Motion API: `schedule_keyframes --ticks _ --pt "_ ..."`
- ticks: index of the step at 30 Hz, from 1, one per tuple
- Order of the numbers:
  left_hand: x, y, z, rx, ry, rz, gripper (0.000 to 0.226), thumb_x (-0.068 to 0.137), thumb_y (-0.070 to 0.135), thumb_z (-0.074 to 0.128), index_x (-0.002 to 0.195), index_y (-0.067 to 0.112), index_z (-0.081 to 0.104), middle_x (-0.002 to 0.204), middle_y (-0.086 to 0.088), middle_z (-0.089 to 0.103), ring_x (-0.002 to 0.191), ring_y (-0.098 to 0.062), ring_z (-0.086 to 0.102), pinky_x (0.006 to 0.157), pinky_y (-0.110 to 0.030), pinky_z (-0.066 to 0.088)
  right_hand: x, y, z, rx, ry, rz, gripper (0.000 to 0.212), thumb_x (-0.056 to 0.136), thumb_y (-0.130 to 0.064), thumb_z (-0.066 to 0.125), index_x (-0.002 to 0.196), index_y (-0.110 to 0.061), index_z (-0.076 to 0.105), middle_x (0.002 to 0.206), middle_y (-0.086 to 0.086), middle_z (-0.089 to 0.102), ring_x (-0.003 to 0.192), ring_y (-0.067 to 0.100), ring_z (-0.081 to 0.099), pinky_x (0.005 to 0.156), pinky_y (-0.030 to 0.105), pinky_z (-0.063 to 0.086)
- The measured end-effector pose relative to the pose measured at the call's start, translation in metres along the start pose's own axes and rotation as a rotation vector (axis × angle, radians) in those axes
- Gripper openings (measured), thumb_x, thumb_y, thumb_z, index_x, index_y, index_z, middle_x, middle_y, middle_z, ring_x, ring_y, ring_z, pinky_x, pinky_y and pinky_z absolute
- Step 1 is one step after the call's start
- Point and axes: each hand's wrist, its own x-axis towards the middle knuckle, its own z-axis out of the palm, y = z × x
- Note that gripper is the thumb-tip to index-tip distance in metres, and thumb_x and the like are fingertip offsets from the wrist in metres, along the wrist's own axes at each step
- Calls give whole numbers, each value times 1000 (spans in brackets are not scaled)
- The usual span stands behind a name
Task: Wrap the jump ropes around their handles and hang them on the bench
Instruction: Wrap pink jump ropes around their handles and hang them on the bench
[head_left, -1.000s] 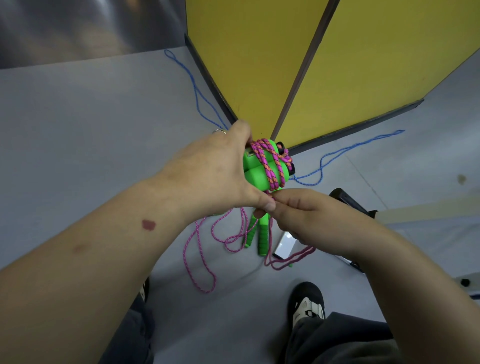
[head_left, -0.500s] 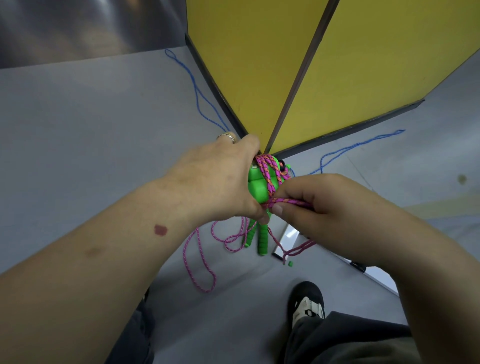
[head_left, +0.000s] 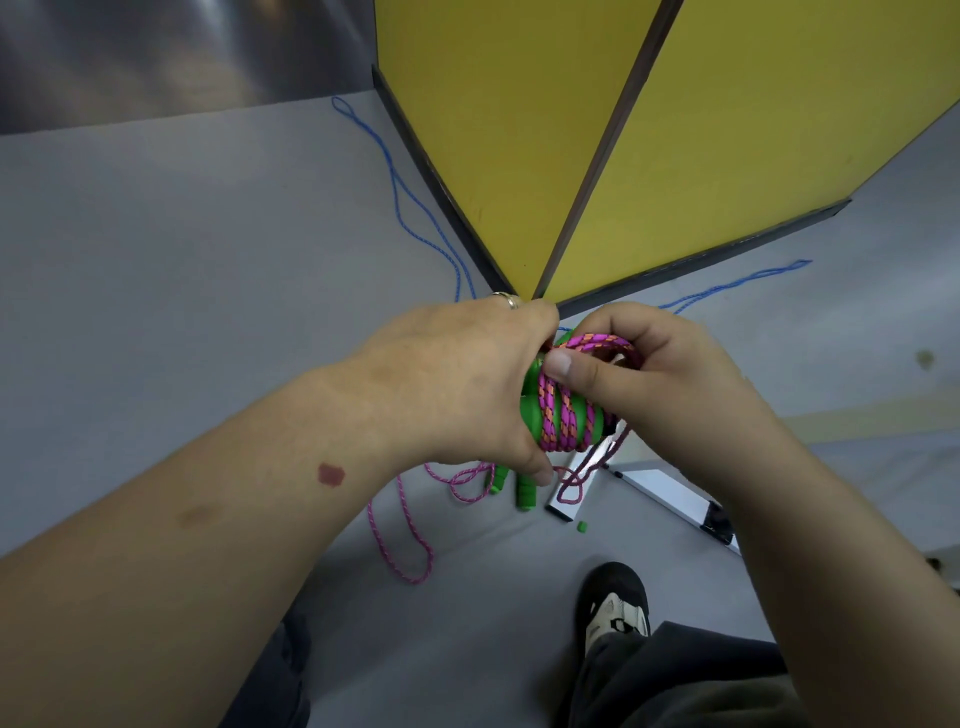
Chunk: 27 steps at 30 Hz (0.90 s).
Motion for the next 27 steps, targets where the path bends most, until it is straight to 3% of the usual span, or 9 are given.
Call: schedule_keyframes --ticks 4,6,11,14,16,19,24,25,27 --pt "-1 2 0 -44 47 -12 90 48 75 88 112 36 39 89 15 46 75 -2 50 57 -29 42 3 7 7 181 -51 45 30 86 -31 71 92 -5 57 88 26 58 77 23 61 68 41 48" --pt "-1 3 0 -53 70 -17 91 47 76 88 111 35 39 89 15 46 73 -2 50 56 -29 40 3 7 9 185 -43 34 28 89 -31 68 91 -7 54 85 22 57 76 23 59 67 41 47" --pt "-2 7 -2 -87 105 -6 90 49 76 88 115 36 42 95 15 48 82 -9 57 66 -34 50 1 3 7 131 26 -64 20 91 -27 66 85 -12 55 100 37 58 77 30 59 69 54 51" --pt "-4 2 -4 -56 114 -12 86 51 78 85 115 37 44 100 15 49 86 -12 58 71 -38 53 -1 2 3 121 69 -82 11 93 -22 66 83 -21 61 103 25 68 83 40 66 72 58 56" --pt "-3 -4 -3 4 106 -18 80 55 78 82 114 39 45 100 14 49 86 -13 58 66 -35 51 -2 1 -1 110 103 -91 13 97 -16 64 85 -19 60 103 8 73 87 28 70 74 50 59" --pt "-2 -11 -1 43 97 -16 71 60 77 79 114 45 47 93 14 50 85 -14 57 59 -31 43 -2 0 -5 92 114 -95 13 98 -15 62 86 -17 60 103 1 74 87 19 71 74 43 62" --pt "-1 -14 -2 48 112 19 58 68 72 76 114 48 52 85 16 50 82 -11 53 59 -29 39 -1 1 -6 74 86 -105 17 91 -41 66 83 -25 63 108 23 67 95 44 66 77 64 56" --pt "-1 -15 -3 46 107 31 57 68 72 76 115 49 52 85 17 50 83 -10 53 60 -29 41 -1 1 -8 77 77 -94 26 89 -45 67 86 -20 62 109 30 63 91 46 64 73 62 57" --pt "-1 -15 -4 36 92 54 57 68 70 77 115 48 54 84 16 50 84 -10 54 61 -30 43 -1 1 -11 116 60 -80 38 88 -44 70 90 -8 58 107 38 59 72 36 62 58 43 55"
